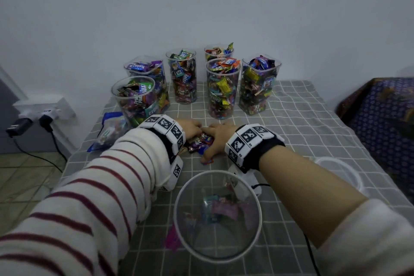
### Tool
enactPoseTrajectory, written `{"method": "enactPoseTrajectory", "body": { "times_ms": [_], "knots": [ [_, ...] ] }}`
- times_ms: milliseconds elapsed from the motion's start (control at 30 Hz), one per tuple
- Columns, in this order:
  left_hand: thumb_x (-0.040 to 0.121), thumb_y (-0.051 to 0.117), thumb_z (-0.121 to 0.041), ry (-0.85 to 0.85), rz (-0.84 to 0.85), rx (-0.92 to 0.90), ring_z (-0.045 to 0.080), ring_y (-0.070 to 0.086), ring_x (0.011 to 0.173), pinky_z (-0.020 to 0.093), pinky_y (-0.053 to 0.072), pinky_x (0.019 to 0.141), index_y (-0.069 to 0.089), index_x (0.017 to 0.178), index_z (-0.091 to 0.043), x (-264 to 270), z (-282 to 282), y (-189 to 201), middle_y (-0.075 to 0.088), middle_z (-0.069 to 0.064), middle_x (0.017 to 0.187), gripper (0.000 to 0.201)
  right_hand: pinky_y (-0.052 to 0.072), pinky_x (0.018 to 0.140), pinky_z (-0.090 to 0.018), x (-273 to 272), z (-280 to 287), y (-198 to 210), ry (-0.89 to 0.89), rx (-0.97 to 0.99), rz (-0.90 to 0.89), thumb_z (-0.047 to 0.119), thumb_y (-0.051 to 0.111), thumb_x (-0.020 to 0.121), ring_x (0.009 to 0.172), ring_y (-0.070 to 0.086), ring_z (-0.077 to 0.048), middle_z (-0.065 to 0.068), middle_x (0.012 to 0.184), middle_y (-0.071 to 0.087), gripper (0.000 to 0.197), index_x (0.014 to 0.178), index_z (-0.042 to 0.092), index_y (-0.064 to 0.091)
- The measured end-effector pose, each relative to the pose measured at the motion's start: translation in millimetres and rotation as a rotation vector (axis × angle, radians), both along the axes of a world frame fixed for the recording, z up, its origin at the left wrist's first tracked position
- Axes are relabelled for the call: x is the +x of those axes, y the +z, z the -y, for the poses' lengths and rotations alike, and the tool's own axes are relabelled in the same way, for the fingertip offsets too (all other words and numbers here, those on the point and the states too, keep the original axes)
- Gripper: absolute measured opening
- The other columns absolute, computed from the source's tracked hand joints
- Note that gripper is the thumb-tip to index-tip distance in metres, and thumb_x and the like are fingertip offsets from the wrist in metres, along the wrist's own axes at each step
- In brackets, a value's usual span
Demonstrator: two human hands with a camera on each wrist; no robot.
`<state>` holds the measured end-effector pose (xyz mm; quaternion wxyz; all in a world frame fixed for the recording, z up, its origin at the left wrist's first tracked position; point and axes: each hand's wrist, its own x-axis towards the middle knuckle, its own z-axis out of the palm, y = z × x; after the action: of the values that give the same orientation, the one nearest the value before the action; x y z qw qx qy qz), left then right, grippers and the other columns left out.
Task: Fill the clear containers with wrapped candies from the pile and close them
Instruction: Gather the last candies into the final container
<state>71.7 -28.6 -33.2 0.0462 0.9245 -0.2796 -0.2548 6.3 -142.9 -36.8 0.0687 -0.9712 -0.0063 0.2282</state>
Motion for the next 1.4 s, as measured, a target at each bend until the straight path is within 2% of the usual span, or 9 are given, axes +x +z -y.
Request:
{"method": "enactPoseTrajectory", "body": {
  "times_ms": [133,233,367,600,800,900,1000,1167,1400],
  "knots": [
    [0.091,0.056,-0.03,-0.015,-0.093,0.015,0.025,0.042,0.129,0.032,0.033,0.107,0.036,0.142,-0.015,-14,-13,3,0.041,0.006,0.146,0.057,0.041,0.1,-0.047,-16,-2,-2,0.046,-0.061,0.054,0.06,0.068,0.071,0.126,0.041,-0.031,-0.003,0.147,0.035,0.091,0.147,0.033,0.024],
    [0.083,0.068,-0.03,-0.089,-0.005,0.074,0.022,0.045,0.126,0.025,0.036,0.095,0.033,0.146,-0.021,-30,-22,5,0.043,0.003,0.145,0.072,0.042,0.099,-0.045,-25,-5,-3,0.063,-0.094,0.062,0.062,0.065,0.073,0.122,0.045,-0.03,-0.005,0.139,0.042,0.084,0.144,0.031,0.032],
    [0.089,0.062,-0.034,-0.188,0.216,0.195,0.026,0.052,0.119,0.029,0.042,0.088,0.045,0.139,-0.025,-51,-26,7,0.054,0.005,0.135,0.054,0.042,0.101,-0.043,-40,-8,2,0.078,-0.099,0.025,0.053,0.065,0.08,0.12,0.048,-0.032,-0.011,0.133,0.046,0.066,0.138,0.028,0.045],
    [0.095,0.052,-0.019,-0.12,0.231,0.17,0.029,0.057,0.112,0.032,0.046,0.087,0.065,0.121,-0.017,-76,-24,15,0.062,0.011,0.124,0.029,0.05,0.092,-0.041,-65,-9,9,0.044,-0.08,0.039,0.026,0.059,0.088,0.105,0.059,-0.03,-0.009,0.113,0.062,0.028,0.116,0.02,0.063],
    [0.094,0.05,-0.014,-0.046,0.235,0.128,0.029,0.059,0.108,0.027,0.042,0.077,0.068,0.113,-0.012,-89,-35,23,0.064,0.013,0.117,0.026,0.051,0.09,-0.042,-84,-5,11,-0.027,-0.047,0.097,0.023,0.058,0.087,0.102,0.06,-0.029,-0.008,0.108,0.065,0.025,0.111,0.018,0.062],
    [0.095,0.051,-0.021,-0.031,0.206,0.069,0.029,0.059,0.108,0.027,0.044,0.081,0.068,0.113,-0.01,-90,-43,30,0.064,0.013,0.117,0.027,0.051,0.087,-0.037,-93,0,14,-0.073,0.021,0.158,0.018,0.057,0.088,0.102,0.061,-0.029,-0.009,0.109,0.065,0.023,0.111,0.016,0.063],
    [0.094,0.057,-0.025,0.035,0.196,-0.023,0.026,0.059,0.107,0.031,0.048,0.09,0.069,0.112,-0.011,-91,-50,37,0.066,0.01,0.115,0.026,0.042,0.078,-0.028,-102,3,22,-0.117,0.064,0.216,0.021,0.056,0.092,0.105,0.058,-0.028,-0.01,0.113,0.063,0.026,0.116,0.015,0.061],
    [0.087,0.064,-0.016,0.142,0.219,-0.31,0.024,0.064,0.084,0.029,0.051,0.073,0.073,0.094,-0.005,-98,-61,45,0.071,0.013,0.091,0.016,0.047,0.076,-0.031,-115,5,42,-0.186,0.205,0.271,0.018,0.059,0.089,0.085,0.054,-0.022,-0.009,0.095,0.058,0.028,0.116,0.012,0.06],
    [0.085,0.067,-0.014,0.188,0.235,-0.528,0.026,0.067,0.076,0.038,0.056,0.076,0.066,0.069,-0.005,-111,-73,55,0.07,0.015,0.079,0.017,0.055,0.068,-0.036,-135,6,71,-0.251,0.489,0.391,0.009,0.063,0.086,0.066,0.058,-0.023,-0.007,0.081,0.059,0.012,0.093,0.017,0.057]
  ]
}}
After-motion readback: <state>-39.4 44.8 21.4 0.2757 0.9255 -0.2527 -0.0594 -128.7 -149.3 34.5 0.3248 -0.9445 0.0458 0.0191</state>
